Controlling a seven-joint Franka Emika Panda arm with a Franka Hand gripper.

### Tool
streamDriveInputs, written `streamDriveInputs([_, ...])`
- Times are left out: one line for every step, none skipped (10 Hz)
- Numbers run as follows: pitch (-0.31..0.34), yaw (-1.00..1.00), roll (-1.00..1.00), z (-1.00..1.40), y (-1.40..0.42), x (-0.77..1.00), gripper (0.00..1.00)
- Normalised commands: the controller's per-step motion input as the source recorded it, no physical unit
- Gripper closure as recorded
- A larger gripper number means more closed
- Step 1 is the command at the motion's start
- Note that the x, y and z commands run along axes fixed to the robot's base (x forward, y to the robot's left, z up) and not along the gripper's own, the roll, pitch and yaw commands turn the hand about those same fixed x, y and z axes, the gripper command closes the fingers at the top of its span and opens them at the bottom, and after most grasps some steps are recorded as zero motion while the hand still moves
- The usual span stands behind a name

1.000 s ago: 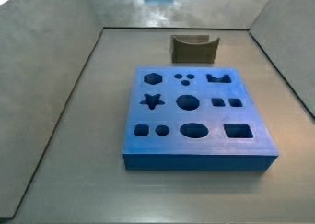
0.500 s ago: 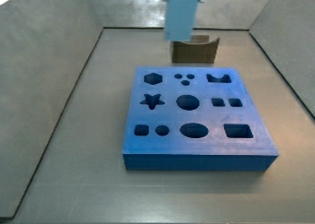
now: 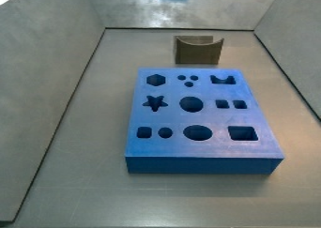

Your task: Insert the rectangle object.

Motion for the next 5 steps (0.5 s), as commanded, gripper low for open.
streamDriveInputs([0.035, -0.06, -0.14, 0.54, 0.09, -0.28, 1.00])
streamDriveInputs([0.033, -0.03, -0.07, 0.30, 0.05, -0.14, 1.00])
streamDriveInputs([-0.027, -0.17, -0.07, -0.40, -0.51, 0.63, 1.00])
streamDriveInputs([-0.030, -0.14, -0.06, -0.43, -0.52, 0.66, 1.00])
streamDriveInputs([-0.036, -0.12, -0.05, -0.48, -0.52, 0.68, 1.00])
